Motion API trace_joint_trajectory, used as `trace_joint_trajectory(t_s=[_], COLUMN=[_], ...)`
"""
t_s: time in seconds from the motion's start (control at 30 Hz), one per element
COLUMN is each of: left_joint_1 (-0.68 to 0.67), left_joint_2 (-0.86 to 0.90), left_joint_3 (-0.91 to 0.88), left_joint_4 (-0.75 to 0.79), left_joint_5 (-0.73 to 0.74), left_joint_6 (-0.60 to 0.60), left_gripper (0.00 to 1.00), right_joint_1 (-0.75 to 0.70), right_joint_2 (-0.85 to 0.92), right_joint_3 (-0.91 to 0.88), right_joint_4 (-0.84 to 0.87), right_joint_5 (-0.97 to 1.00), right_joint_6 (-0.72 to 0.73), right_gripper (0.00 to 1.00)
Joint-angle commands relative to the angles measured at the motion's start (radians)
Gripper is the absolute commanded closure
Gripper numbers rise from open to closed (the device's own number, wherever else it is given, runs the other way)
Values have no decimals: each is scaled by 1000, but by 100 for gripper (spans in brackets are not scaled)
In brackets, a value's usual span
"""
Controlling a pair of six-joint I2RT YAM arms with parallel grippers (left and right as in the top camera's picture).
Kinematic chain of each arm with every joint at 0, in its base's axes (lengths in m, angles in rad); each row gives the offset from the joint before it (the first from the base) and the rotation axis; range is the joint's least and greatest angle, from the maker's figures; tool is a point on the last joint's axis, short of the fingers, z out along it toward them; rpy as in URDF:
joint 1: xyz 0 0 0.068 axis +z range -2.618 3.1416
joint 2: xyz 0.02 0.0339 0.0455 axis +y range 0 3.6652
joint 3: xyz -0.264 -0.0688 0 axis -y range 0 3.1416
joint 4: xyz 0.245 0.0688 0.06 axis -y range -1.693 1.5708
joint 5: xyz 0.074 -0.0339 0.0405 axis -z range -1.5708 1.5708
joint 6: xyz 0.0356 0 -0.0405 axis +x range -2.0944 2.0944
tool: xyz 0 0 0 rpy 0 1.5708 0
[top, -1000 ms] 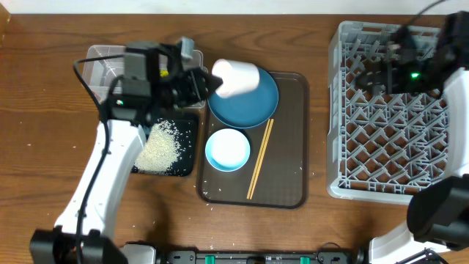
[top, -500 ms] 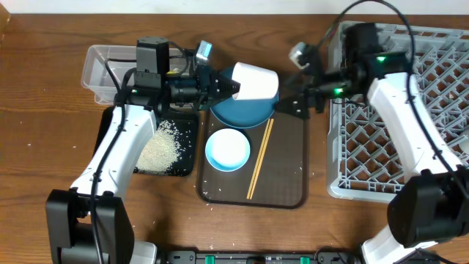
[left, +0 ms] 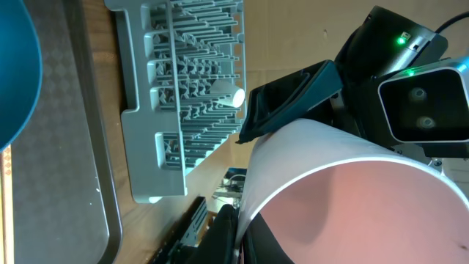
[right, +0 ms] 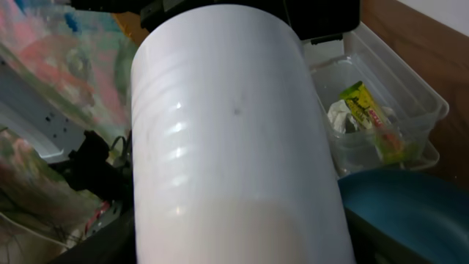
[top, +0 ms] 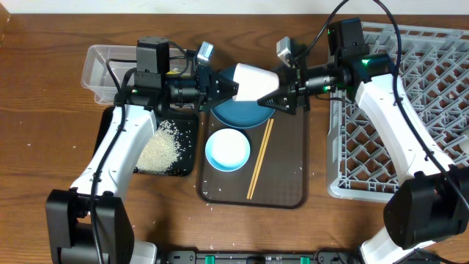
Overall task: Sort waste into correct bins and load items into the dishwasher rack
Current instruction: 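Hand the pink cup from the left gripper to the right gripper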
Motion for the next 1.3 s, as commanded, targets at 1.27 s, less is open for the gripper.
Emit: trace_joint_trajectory(t_s=[1.27], left_joint_1=[0], left_joint_2=[-1], left_joint_3=[6], left_joint_4=[-33], left_joint_5=[-103], left_joint_6=[143], left_gripper=[67], right_joint_1=[-29], right_joint_2=[2], right_joint_3=[-1], right_joint_4=[144], right_joint_5=[116], right_joint_6=[114], right_gripper=[66])
